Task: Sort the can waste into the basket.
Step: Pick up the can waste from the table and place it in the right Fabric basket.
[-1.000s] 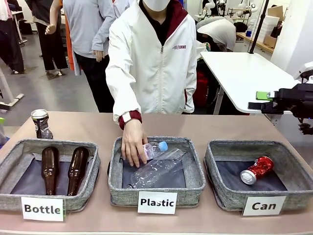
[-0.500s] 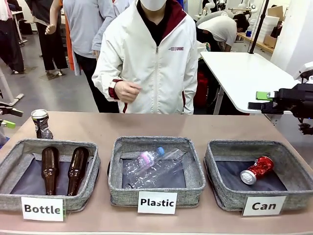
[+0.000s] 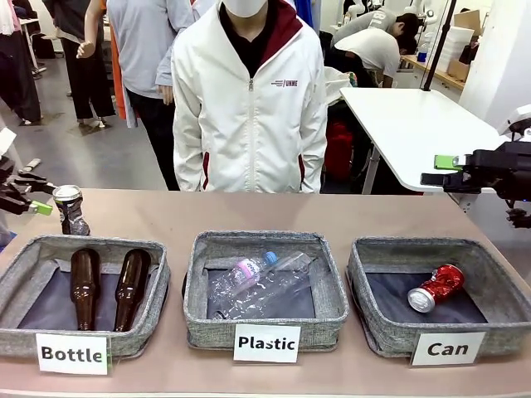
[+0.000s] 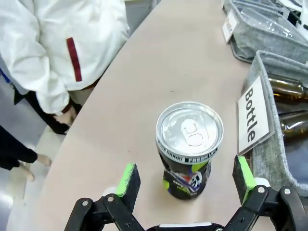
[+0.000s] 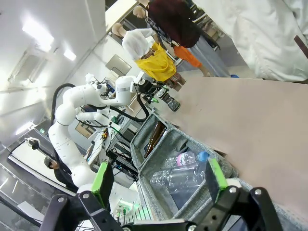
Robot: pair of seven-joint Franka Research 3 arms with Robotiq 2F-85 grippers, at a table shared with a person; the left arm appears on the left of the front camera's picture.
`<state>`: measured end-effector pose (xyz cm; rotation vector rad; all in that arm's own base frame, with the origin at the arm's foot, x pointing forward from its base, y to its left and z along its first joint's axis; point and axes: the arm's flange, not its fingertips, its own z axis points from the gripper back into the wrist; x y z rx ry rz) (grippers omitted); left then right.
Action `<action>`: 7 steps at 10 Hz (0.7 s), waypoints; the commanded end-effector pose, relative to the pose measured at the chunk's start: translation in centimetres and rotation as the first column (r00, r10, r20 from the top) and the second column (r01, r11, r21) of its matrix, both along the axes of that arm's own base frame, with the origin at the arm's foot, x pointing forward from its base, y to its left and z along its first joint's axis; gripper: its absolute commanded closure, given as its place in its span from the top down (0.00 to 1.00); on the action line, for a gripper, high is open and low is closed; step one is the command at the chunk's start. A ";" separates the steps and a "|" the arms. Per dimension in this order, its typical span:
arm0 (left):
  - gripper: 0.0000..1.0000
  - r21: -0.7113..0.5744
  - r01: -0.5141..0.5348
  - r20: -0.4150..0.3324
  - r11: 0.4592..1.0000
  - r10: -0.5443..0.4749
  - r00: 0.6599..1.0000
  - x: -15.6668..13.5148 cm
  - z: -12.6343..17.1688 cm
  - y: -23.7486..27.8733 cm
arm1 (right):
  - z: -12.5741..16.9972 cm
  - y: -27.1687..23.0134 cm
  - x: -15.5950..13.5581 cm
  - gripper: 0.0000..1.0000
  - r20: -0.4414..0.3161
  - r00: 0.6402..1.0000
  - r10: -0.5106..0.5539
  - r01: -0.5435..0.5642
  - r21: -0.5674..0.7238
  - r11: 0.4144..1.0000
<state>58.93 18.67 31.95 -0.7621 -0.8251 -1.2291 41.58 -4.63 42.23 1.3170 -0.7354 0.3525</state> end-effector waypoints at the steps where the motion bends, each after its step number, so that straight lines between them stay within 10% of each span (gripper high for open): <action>1: 1.00 -0.004 0.033 -0.043 0.999 -0.034 0.999 0.0 -0.6 -0.6 | 0.3 -0.2 0.1 1.00 0.006 1.000 0.005 -0.005 0.006 1.000; 7: 1.00 -0.071 0.111 -0.102 0.991 -0.118 0.988 0.6 -2.5 -2.9 | 0.3 -0.2 0.1 1.00 0.006 1.000 0.005 -0.005 0.006 1.000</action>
